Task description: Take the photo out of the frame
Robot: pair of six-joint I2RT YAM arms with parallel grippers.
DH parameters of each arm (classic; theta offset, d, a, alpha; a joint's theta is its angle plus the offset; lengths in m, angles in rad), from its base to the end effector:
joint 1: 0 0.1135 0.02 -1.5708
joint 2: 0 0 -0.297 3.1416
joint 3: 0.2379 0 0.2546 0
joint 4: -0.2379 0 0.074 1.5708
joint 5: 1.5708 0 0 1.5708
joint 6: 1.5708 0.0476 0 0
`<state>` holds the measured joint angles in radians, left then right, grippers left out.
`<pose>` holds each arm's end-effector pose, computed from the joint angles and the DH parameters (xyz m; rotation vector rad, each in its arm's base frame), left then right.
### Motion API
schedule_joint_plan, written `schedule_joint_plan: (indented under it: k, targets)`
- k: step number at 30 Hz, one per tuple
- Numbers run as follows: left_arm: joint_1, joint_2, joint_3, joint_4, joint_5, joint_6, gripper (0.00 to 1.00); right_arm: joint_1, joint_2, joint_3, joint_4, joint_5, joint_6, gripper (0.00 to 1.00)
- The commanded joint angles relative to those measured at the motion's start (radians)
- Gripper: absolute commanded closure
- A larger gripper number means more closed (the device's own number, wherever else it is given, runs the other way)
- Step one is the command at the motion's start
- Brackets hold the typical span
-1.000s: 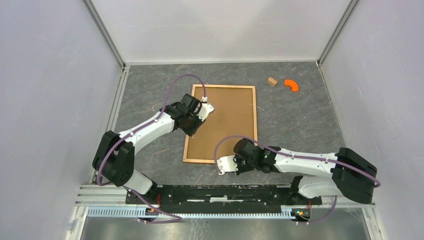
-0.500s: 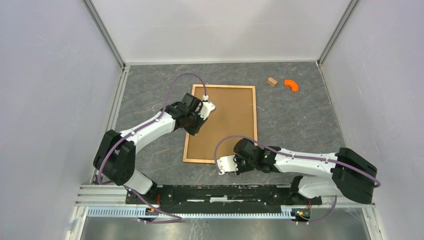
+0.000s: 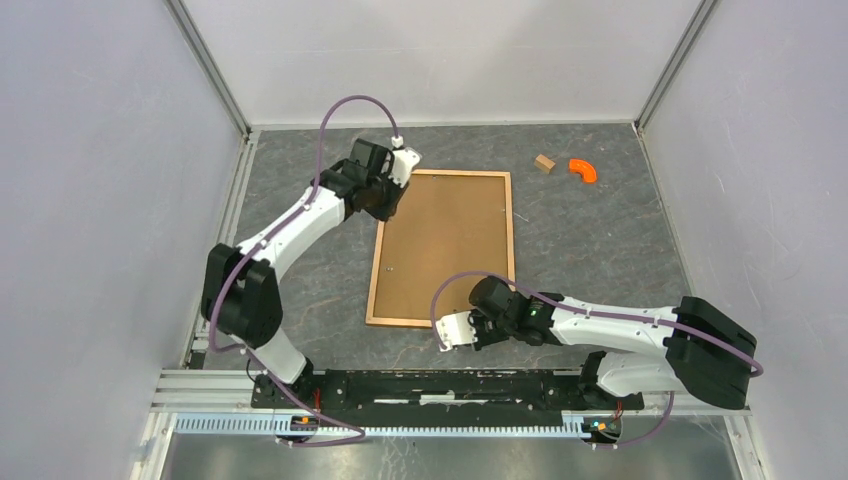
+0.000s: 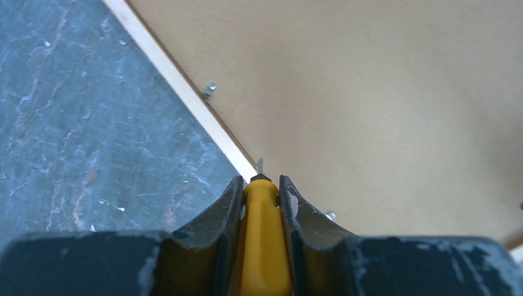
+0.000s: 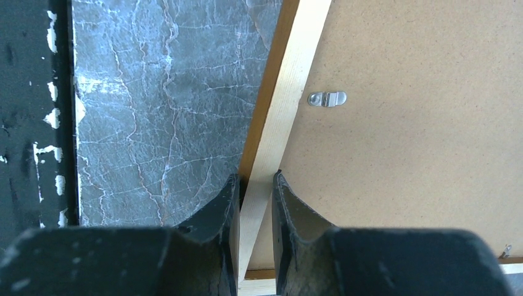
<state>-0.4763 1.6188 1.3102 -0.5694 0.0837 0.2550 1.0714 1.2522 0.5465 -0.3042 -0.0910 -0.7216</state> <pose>0.3232 -0.1712 0.2987 0.9123 2.2791 -0.2000 0.1010 0.1941 0.1779 -2.0475 1.5930 0.2463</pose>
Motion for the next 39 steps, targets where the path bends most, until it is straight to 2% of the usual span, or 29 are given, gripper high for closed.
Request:
schedule_joint_plan:
  k: [1,6,14,39]
  targets:
    - [0.044,0.079,0.086,-0.004,0.001,-0.001,0.98,0.011,0.002,-0.034,-0.074,-0.112,-0.046,1.00]
    - [0.053,0.126,0.107,0.076,-0.027,-0.008,0.98,0.010,0.012,-0.031,-0.084,-0.129,-0.053,1.00]
    - [0.060,0.216,0.154,0.108,-0.070,-0.014,0.98,0.011,0.020,-0.028,-0.086,-0.130,-0.051,1.00]
    - [0.101,0.324,0.235,0.128,-0.088,-0.016,0.98,0.011,0.042,-0.019,-0.086,-0.134,-0.044,1.00]
